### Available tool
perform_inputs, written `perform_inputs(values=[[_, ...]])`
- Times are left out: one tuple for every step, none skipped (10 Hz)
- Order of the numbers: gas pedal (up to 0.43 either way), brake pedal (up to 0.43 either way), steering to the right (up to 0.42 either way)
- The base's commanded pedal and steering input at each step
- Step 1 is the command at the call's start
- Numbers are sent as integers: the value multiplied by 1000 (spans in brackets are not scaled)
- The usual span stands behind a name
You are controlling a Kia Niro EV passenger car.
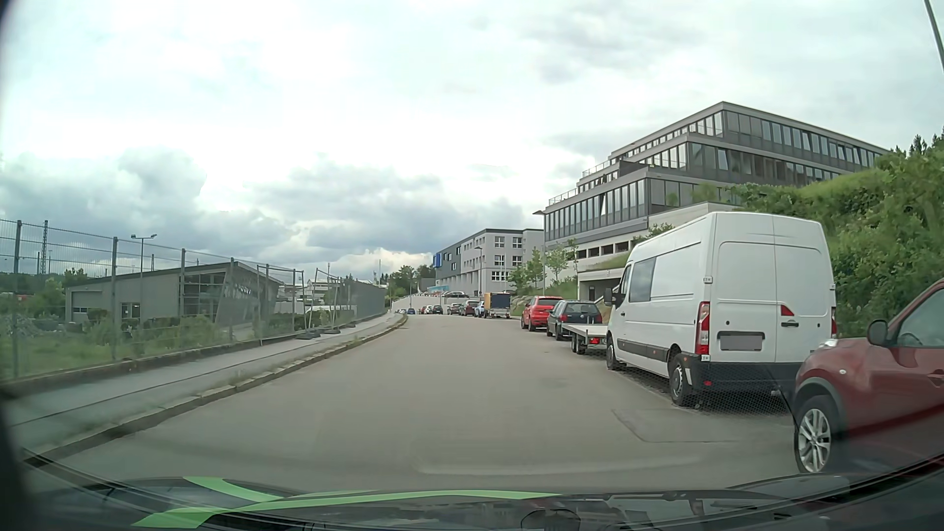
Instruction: Follow the waypoints while adhering to traffic rules and regulations
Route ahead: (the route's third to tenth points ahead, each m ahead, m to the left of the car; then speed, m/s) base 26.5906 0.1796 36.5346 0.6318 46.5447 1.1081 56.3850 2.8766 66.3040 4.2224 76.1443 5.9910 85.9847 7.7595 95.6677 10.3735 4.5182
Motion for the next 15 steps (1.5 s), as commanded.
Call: perform_inputs(values=[[59,0,-13],[59,0,-13],[59,0,-13],[59,0,-13],[59,0,-13],[59,0,-14],[59,0,-13],[59,0,-13],[59,0,-14],[59,0,-14],[59,0,-13],[59,0,-14],[59,0,-14],[59,0,-14],[59,0,-14]])
